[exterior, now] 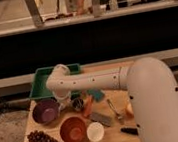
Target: Wipe purple bowl with towel
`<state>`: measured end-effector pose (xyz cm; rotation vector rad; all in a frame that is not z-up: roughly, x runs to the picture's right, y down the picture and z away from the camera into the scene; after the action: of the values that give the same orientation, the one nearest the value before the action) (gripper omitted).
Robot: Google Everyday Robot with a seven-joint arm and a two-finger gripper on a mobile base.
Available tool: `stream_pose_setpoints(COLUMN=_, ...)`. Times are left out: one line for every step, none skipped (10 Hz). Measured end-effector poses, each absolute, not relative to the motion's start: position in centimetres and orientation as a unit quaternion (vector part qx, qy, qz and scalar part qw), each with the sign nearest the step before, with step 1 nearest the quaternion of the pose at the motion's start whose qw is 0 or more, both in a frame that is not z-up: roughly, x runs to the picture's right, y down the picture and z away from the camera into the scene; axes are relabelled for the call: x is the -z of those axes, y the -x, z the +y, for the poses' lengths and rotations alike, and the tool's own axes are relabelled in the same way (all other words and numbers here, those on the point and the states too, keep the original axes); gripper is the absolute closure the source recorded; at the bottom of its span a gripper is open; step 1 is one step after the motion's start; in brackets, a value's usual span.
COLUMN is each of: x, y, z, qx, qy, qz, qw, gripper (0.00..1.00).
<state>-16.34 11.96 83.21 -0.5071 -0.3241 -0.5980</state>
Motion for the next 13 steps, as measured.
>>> stream_pose_setpoints(x=-82.7, y=16.3, z=11.4, qx=0.293, qy=0.240, qz=-0.152, qw=0.913, gripper=0.97)
stream_pose_setpoints(x=-82.1, y=16.1, z=10.7, qx=0.296, qy=0.232, qz=-0.146, qw=0.915, gripper=0.97)
stream_pose_setpoints(x=-81.5, y=15.7, z=10.0, qx=0.297, qy=0.227, qz=-0.137, qw=0.917, gripper=0.97)
stream_pose_setpoints(x=-81.2, y=15.4, z=9.6, qx=0.297, qy=0.223, qz=-0.132, qw=0.919, gripper=0.97)
stream_pose_setpoints(x=-80.4, y=14.9, z=8.6, qx=0.295, qy=0.217, qz=-0.121, qw=0.923, gripper=0.97)
stream_pose_setpoints(x=-80.0, y=14.6, z=8.1, qx=0.293, qy=0.212, qz=-0.117, qw=0.925, gripper=0.97)
stream_pose_setpoints(x=-79.5, y=14.2, z=7.6, qx=0.290, qy=0.207, qz=-0.112, qw=0.927, gripper=0.97)
stream_pose_setpoints(x=-78.8, y=14.0, z=7.0, qx=0.287, qy=0.196, qz=-0.114, qw=0.931, gripper=0.97)
stream_pose_setpoints(x=-78.4, y=14.2, z=6.6, qx=0.284, qy=0.184, qz=-0.124, qw=0.933, gripper=0.97)
stream_pose_setpoints(x=-77.9, y=14.8, z=6.2, qx=0.285, qy=0.173, qz=-0.137, qw=0.933, gripper=0.97)
stream_pose_setpoints(x=-77.4, y=15.6, z=6.0, qx=0.288, qy=0.163, qz=-0.149, qw=0.932, gripper=0.97)
stream_pose_setpoints(x=-76.6, y=16.7, z=5.5, qx=0.294, qy=0.151, qz=-0.160, qw=0.930, gripper=0.97)
stream_pose_setpoints(x=-75.8, y=17.9, z=5.0, qx=0.302, qy=0.142, qz=-0.167, qw=0.928, gripper=0.97)
